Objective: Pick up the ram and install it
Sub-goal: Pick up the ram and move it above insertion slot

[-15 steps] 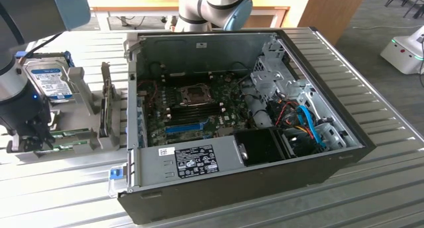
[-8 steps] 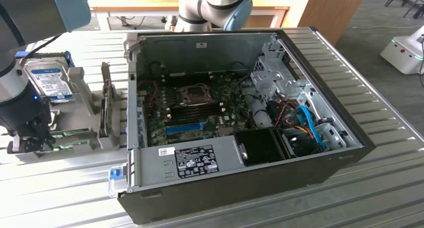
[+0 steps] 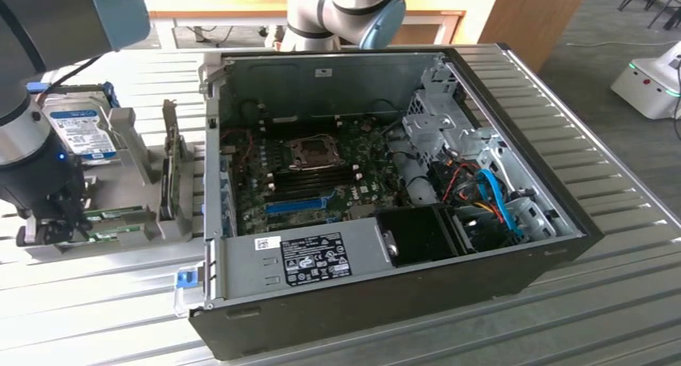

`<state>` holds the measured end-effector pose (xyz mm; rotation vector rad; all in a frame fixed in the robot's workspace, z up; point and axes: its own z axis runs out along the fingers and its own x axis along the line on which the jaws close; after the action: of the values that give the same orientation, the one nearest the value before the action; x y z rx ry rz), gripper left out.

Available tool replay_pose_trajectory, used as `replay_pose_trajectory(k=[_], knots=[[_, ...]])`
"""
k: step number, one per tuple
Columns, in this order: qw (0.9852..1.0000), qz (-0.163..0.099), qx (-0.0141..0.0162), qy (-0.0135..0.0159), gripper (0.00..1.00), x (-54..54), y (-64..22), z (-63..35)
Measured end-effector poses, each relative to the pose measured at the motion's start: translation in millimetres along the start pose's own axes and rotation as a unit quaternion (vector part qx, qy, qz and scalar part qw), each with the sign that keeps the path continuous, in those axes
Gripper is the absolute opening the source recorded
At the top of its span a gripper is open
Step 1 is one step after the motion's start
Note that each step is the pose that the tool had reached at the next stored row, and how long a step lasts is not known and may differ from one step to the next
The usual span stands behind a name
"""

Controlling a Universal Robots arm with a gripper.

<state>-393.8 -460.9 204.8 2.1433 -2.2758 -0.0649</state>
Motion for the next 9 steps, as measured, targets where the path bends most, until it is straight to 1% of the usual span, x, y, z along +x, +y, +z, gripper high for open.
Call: replay_pose_trajectory(k=[9], knots=[[1.0000, 0.000, -0.0001, 0.0001, 0.24, -0.8, -12.7, -0.6]])
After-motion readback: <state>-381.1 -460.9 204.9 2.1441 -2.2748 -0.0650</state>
